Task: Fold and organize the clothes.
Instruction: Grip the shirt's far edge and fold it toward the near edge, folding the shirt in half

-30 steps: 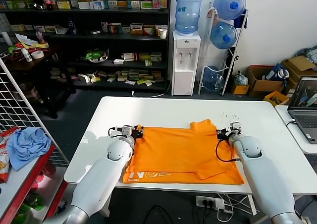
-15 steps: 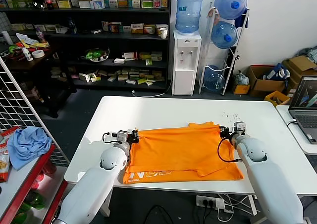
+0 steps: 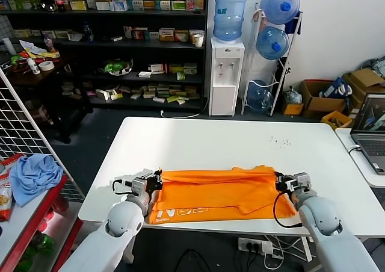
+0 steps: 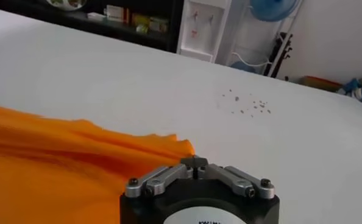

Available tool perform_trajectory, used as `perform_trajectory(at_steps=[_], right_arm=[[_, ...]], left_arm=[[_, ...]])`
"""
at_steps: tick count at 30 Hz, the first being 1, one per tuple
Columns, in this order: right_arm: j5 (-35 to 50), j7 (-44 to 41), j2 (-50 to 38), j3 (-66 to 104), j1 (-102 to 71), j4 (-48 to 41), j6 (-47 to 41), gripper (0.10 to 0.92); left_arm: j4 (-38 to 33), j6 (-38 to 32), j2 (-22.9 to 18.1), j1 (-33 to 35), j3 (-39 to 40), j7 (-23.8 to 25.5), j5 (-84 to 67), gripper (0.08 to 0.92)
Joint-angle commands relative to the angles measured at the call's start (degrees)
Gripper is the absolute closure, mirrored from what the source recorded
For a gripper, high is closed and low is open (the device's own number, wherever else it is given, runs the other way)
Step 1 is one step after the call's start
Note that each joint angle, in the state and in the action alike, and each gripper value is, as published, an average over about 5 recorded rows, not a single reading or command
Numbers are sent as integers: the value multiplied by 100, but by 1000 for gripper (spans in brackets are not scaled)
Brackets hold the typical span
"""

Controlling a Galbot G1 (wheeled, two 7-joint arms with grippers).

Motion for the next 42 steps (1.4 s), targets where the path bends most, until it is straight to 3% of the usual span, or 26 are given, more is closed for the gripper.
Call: perform_trajectory(at_steps=[1, 19, 28, 42], right_arm=[[-92, 89, -83, 326, -1298, 1035, -28, 901], [-331, 39, 31, 317, -1579, 1134, -51, 886], [-318, 35, 21, 328, -1630, 1179, -52, 646], [-300, 11, -8, 330, -1703, 1239, -91, 249]], left_arm=[[-1246, -37, 219, 1311, -76, -136, 150, 904], [-1629, -169, 164, 1872, -229, -184, 244, 899], [-1347, -300, -10, 1750, -404, -338, 10, 683], [-1505, 398, 94, 1653, -523, -583, -1514, 276]])
